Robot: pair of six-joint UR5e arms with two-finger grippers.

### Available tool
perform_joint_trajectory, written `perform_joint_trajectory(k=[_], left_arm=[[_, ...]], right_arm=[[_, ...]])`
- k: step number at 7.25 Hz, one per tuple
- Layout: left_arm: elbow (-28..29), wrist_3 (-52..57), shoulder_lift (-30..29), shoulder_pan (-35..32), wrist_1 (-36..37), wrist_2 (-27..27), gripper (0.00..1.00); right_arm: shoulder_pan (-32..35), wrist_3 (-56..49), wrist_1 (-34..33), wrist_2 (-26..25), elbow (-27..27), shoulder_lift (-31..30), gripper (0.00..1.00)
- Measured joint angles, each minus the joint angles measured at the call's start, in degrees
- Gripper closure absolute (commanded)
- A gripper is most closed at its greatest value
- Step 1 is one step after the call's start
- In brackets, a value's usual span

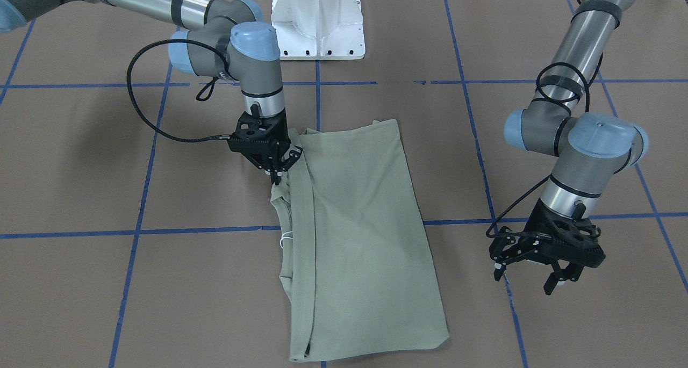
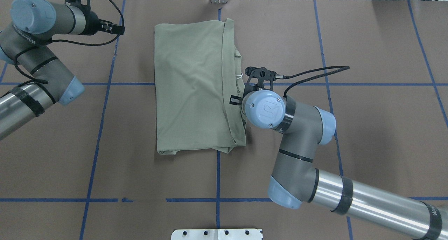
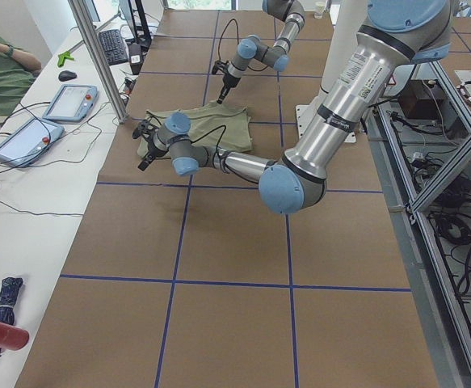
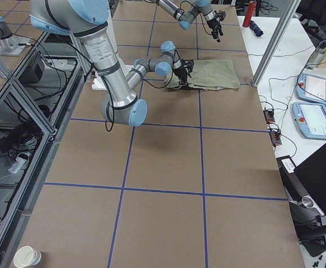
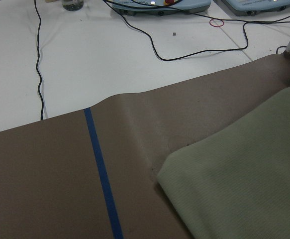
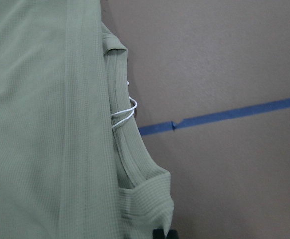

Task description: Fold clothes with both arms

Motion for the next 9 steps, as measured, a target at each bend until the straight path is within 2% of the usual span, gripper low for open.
perform_joint_trajectory(k=[1, 2, 5, 7, 9], left_arm=[[0.01, 0.0, 0.0, 0.12, -0.16, 0.0, 0.0], [0.01, 0.0, 0.0, 0.22, -0.23, 0.0, 0.0], [-0.21, 0.0, -0.05, 0.44, -0.31, -0.07, 0.0], [-0.29, 0.06, -0.03, 0.47, -0.34, -3.21, 0.0], [-0.47, 0.08, 0.0, 0.43, -0.36, -6.04, 0.0]], right_arm=[[-1.67, 0.18, -1.43, -1.01, 5.7, -4.33, 1.0], [-2.69, 0.25, -2.61, -1.43, 9.43, -7.11, 0.01], [-3.41, -1.28, -4.06, -0.63, 11.79, -9.07, 0.0], [-1.23, -8.0, -10.04, 3.51, 11.08, -4.76, 0.0], [-0.64, -11.76, -14.63, 6.14, 6.21, 1.91, 0.0]])
